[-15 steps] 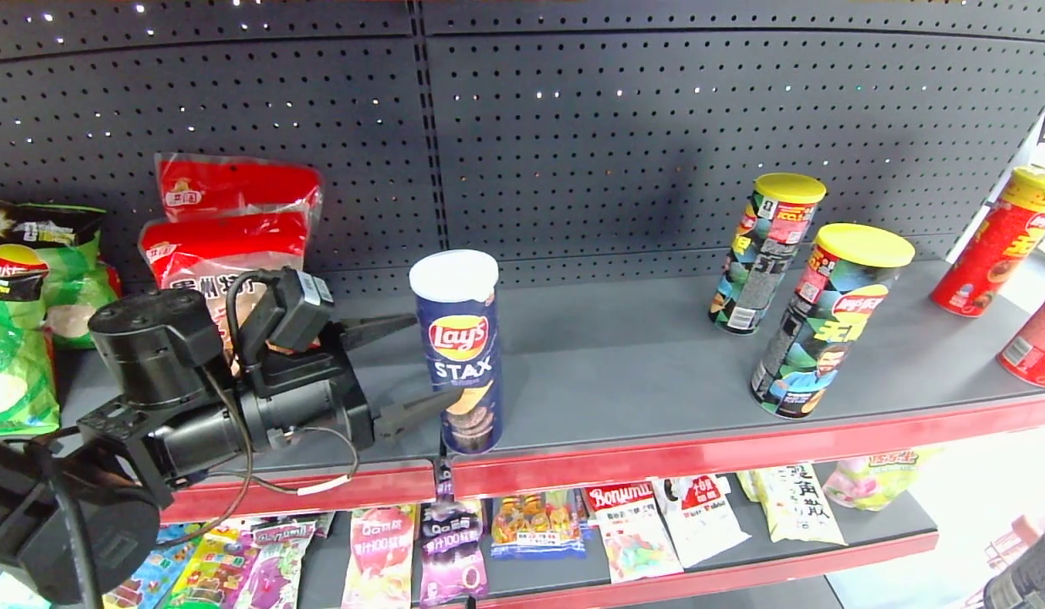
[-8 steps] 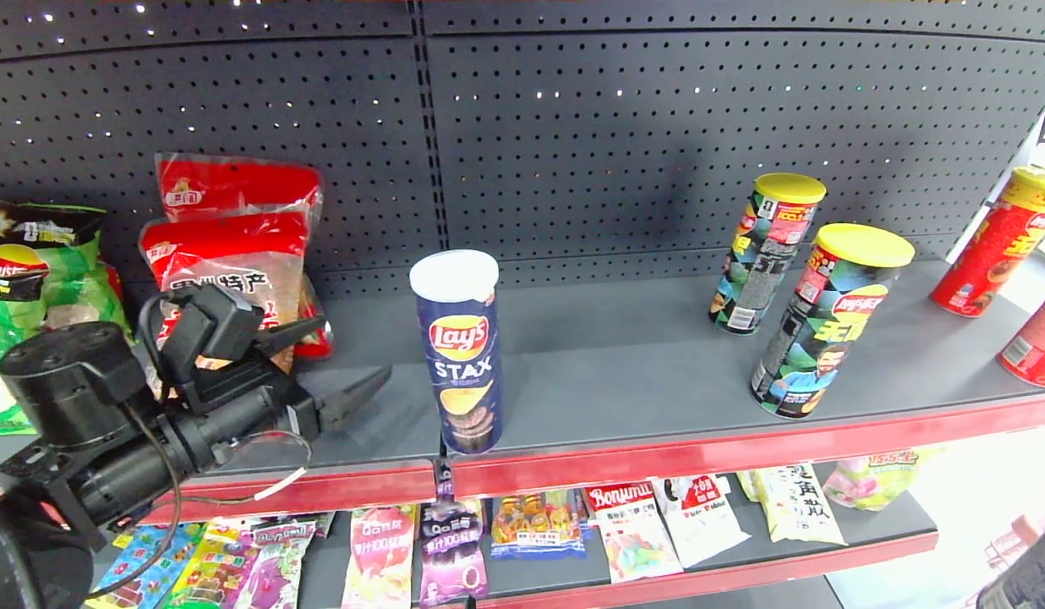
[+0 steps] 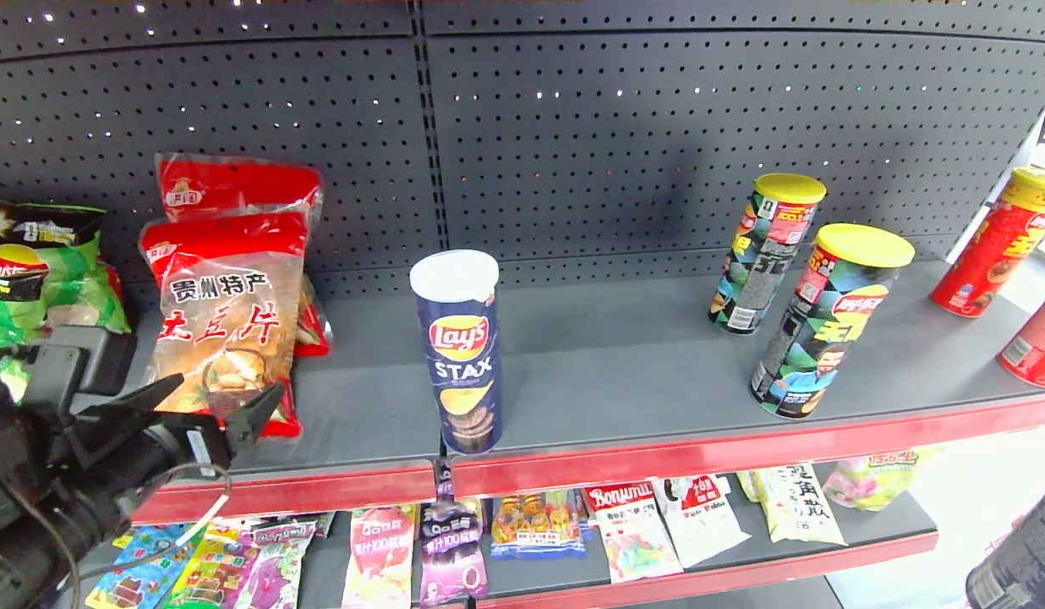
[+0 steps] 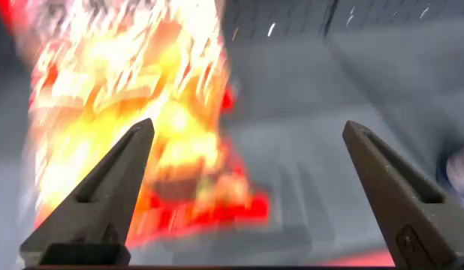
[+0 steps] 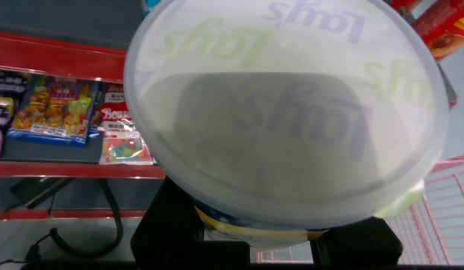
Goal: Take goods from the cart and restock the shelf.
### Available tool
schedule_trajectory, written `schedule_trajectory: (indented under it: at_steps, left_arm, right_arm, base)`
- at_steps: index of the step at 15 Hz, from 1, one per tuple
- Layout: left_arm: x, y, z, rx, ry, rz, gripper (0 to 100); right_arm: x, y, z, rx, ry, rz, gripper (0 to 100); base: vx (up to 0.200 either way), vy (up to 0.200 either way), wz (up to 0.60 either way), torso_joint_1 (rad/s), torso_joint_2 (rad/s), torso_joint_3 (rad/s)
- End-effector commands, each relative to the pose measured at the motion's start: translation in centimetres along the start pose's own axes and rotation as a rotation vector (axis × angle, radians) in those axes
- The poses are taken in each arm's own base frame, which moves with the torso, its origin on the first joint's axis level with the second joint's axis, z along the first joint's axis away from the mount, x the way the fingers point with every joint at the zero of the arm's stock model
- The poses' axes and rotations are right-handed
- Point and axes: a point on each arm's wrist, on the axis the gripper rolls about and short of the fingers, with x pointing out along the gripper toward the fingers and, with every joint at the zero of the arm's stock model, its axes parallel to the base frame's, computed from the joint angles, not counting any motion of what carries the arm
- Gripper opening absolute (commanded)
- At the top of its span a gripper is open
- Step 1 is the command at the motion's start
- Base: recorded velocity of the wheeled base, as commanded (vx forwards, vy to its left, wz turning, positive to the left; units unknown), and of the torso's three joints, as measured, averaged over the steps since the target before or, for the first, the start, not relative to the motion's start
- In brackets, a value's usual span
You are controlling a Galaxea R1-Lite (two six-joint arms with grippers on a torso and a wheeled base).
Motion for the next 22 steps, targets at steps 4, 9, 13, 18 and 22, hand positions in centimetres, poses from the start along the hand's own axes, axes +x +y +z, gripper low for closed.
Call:
schedule_trajectory:
  at_steps: [4,9,13,18,22]
  left_arm:
    - [-9.1,0.7,0.7,-0.01,0.068,-0.006,100]
    - [-10.4,0.7,1.7,0.001,0.108,-0.015,100]
    - [-10.5,0.7,1.5,0.014,0.113,-0.016,100]
    - [-12.4,0.9,-0.3,0.028,0.074,-0.016,100]
    - [-13.5,0.9,-1.4,0.069,0.06,-0.005,100]
  right_arm:
    - [-0.1,0.1,0.1,0.0,-0.028,0.062,0]
    - [0.1,0.3,0.0,0.003,-0.027,0.102,0]
    - [0.1,0.2,0.4,0.005,-0.038,0.121,0]
    - [3.8,0.3,4.7,0.012,-0.041,0.233,0]
    - [11.4,4.0,10.9,0.046,-0.139,0.386,0]
  base:
    - [0.0,0.0,0.0,0.0,0.0,0.0]
    - [0.0,0.0,0.48,-0.003,0.0,0.006]
    - [0.0,0.0,0.15,0.001,0.0,0.002]
    - [0.0,0.0,0.0,0.0,0.0,0.0]
    - [0.0,0.0,0.0,0.0,0.0,0.0]
